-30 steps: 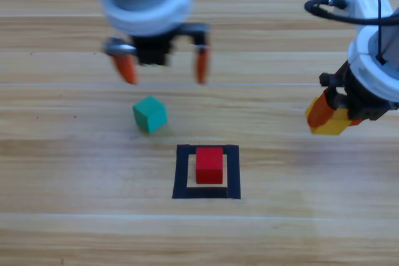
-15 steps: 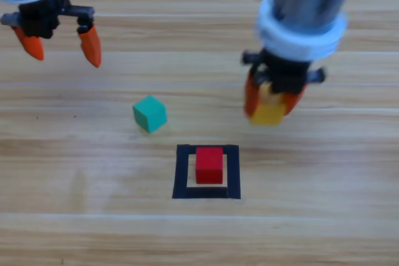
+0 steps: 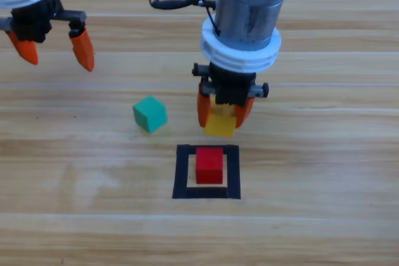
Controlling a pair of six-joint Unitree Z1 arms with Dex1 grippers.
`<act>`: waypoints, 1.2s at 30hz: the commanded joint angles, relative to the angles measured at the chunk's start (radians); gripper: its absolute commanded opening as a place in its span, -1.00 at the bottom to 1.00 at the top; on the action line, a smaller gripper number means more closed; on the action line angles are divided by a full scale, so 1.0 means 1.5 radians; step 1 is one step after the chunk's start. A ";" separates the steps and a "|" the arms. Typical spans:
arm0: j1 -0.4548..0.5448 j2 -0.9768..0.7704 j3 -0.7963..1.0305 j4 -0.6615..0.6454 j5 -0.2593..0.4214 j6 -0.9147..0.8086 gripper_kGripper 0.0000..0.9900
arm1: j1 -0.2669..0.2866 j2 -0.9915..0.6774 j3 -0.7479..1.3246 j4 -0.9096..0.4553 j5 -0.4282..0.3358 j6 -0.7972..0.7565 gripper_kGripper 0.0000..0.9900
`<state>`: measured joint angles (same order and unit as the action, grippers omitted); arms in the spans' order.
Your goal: Stack the blocks in the rectangular block: red at the bottom, yellow in the middle, green on top
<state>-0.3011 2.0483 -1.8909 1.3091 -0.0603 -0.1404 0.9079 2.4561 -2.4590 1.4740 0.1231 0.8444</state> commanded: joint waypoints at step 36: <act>0.012 0.012 0.125 -0.105 -0.040 -0.011 1.00 | 0.058 0.122 -0.044 0.014 -0.061 0.018 -1.00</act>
<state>-0.3002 2.0483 -1.7238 1.1662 -0.1078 -0.1498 0.9745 2.5694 -2.5161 1.4853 0.0380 0.8719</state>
